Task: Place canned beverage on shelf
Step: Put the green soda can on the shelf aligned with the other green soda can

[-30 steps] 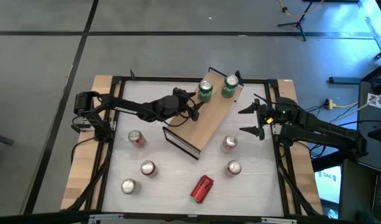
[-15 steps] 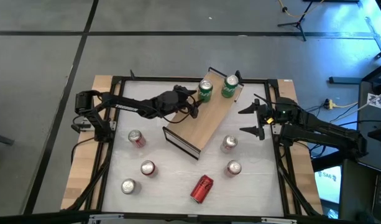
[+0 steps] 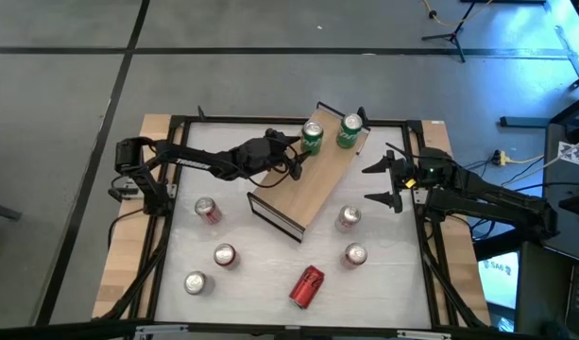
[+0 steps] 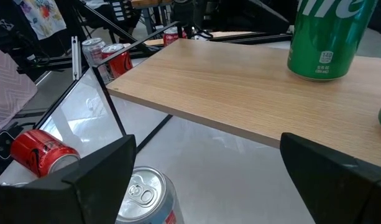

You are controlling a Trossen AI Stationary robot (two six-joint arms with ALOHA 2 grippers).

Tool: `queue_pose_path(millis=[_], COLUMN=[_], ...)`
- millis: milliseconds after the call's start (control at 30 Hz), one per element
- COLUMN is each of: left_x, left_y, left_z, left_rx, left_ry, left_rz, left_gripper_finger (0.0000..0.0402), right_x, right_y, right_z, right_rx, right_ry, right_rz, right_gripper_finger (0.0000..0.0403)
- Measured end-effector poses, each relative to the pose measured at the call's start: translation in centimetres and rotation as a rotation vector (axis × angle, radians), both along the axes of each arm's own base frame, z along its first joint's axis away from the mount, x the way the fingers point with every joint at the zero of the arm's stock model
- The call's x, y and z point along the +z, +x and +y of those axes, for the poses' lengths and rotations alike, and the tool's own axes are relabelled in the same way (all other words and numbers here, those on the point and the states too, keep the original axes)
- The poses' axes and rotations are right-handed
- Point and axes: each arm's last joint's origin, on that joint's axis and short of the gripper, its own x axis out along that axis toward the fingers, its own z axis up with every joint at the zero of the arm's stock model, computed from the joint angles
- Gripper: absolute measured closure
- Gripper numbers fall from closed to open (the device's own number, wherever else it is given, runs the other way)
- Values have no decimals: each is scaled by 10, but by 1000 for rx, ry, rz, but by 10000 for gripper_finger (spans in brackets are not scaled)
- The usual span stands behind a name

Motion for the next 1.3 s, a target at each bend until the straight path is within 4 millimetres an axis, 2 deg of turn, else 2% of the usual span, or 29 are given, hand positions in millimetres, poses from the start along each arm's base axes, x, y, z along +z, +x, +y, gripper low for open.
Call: queue_pose_path(millis=[433,733,1300], left_x=[-17,-11,-8], left_y=[12,26,22], left_z=[2,15,36], left_rx=[-5,15,67], left_ry=[33,40,42], left_rz=[15,-16,-27], left_gripper_finger=[104,104,104], right_x=[0,0,0], right_y=[0,0,0], right_z=[0,0,-2], right_rx=[0,13,-68], right_ry=[0,-47,-76], right_rz=[0,-2,7], right_gripper_finger=[11,11,11])
